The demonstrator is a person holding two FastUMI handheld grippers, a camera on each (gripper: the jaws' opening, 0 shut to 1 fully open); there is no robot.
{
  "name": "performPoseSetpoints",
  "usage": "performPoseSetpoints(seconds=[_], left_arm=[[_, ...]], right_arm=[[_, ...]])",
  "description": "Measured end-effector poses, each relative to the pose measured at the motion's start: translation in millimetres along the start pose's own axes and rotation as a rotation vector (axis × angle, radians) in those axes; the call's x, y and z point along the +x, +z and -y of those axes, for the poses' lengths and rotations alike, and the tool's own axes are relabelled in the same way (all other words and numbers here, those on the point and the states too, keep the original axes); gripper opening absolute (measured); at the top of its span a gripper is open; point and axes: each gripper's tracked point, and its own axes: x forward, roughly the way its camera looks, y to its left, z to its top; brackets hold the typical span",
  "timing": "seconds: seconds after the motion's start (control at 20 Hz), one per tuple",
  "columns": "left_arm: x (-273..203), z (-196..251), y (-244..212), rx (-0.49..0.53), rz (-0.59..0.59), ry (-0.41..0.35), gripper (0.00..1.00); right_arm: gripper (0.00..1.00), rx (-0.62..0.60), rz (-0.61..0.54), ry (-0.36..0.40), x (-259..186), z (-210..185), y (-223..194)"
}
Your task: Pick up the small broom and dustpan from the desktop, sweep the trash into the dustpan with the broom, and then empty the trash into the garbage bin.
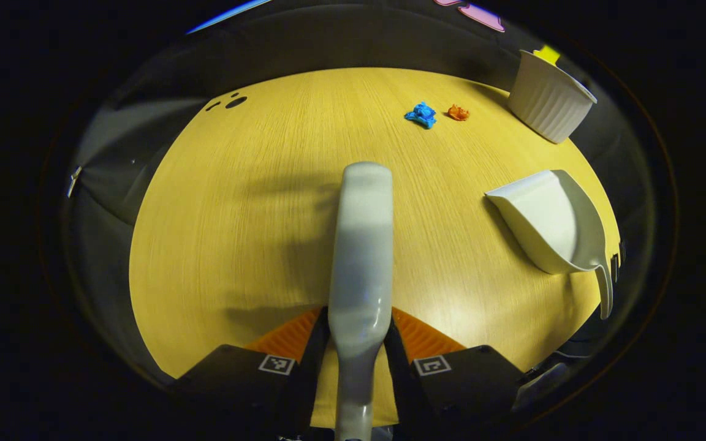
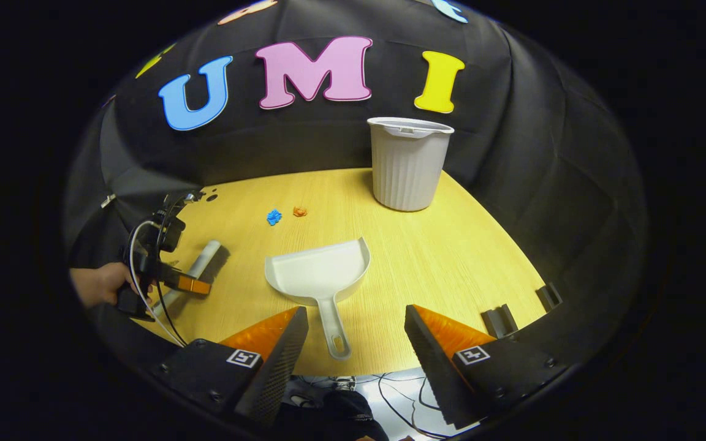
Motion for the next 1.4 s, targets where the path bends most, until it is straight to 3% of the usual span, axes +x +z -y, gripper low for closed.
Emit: performPoseSetpoints(seconds=[0.1, 0.3, 0.55, 0.85, 1.0, 1.4], left_arm=[[-0.3, -1.0, 0.7, -0.018, 0.01, 0.009, 0.46], [-0.5, -0.9, -0.4, -0.044, 0.05, 0.015, 0.4], [-8.2, 1.6, -4.1, -0.083, 0.076, -0.017, 0.28], [-43.9, 11.6, -2.5, -0.126, 0.163, -0.064, 0.27], [-62.2, 11.7, 1.8, -0.142, 0.208, -0.06, 0.28], [-76.4, 7.7, 6.7, -0.189, 0.236, -0.05, 0.27]], right_arm=[[0.99, 0.0, -0.012, 0.045, 5.3, -11.4, -0.1], [0.99, -0.01, -0.05, 0.11, 24.7, -24.7, 1.2], [0.99, 0.017, -0.144, 0.136, 61.4, -28.7, -11.3], [0.99, -0.01, -0.257, 0.142, 108.6, -31.0, -36.4], [0.99, -0.045, -0.353, 0.123, 130.1, -25.9, -62.0], [0.95, -0.111, -0.463, 0.14, 160.8, -37.7, -82.1]])
